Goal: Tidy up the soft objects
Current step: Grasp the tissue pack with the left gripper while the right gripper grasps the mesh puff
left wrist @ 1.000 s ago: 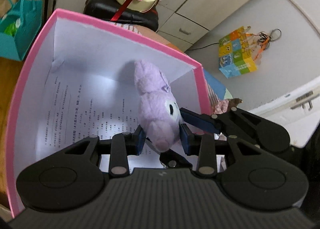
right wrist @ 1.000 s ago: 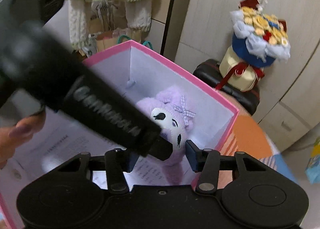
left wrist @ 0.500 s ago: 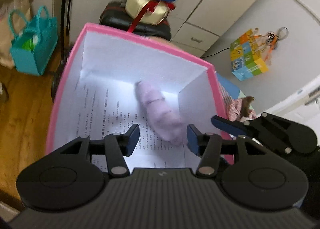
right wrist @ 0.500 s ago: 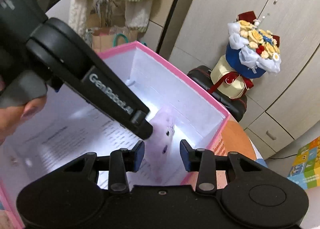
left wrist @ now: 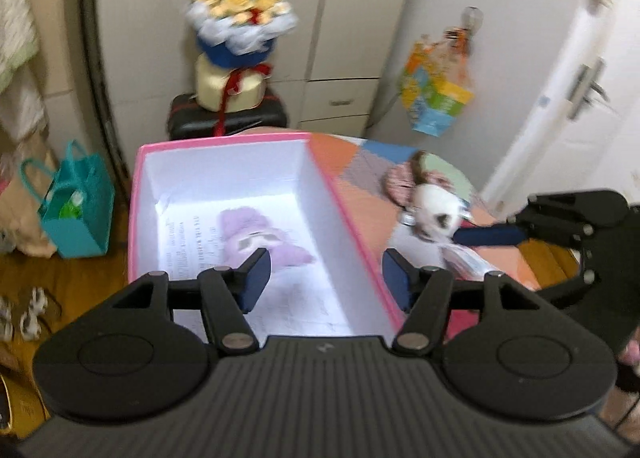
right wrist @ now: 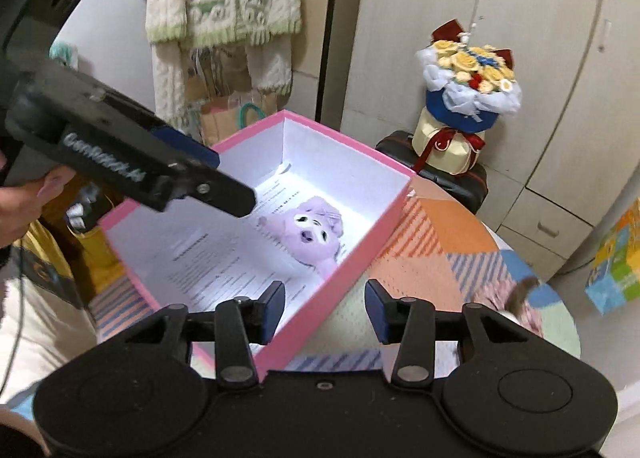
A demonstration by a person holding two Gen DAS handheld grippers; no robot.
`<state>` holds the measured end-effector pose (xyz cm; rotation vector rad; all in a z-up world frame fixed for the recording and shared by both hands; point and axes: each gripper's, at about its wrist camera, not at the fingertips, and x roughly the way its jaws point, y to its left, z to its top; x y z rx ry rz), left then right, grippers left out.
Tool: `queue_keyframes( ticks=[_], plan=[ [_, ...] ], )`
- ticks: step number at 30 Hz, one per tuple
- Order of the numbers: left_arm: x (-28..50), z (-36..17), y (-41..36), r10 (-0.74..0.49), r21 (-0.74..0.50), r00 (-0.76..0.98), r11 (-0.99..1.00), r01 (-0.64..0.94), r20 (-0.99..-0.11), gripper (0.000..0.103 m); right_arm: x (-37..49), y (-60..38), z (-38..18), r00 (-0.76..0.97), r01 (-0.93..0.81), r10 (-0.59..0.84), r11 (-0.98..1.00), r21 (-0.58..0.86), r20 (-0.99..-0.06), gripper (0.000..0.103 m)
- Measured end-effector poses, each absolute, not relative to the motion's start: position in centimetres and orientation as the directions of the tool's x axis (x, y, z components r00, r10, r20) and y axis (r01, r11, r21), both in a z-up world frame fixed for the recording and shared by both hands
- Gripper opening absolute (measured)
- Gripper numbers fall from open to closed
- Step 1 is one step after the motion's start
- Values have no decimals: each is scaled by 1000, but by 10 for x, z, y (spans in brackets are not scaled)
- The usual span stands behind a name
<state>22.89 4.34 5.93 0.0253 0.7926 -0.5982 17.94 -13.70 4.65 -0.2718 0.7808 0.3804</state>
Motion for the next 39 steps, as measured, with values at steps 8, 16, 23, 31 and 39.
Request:
queue_keyframes(
  ticks=[8, 16, 23, 31, 39],
  plan=[
    [173, 69, 9, -593, -185, 461, 723, 666, -660, 66, 102, -199, 58, 743, -355, 211, 929, -107, -636, 72],
    [144, 51, -46, -620, -177, 375, 646, 742, -689, 66, 50, -249, 29, 765, -262, 139, 959, -108, -629, 80],
    [132, 26, -89, -603, -148, 353, 625, 767, -716, 66, 18, -271, -2, 763, -235, 98, 963, -133, -639, 84],
    [134, -9, -132, -583, -97, 418, 653, 751, -697, 66, 16, -301, -34, 782, -191, 127, 981, -41, -611, 85],
    [165, -52, -174, -554, -91, 458, 700, 709, -695, 69, 42, -298, -84, 782, -177, 87, 980, -87, -617, 85]
  ],
)
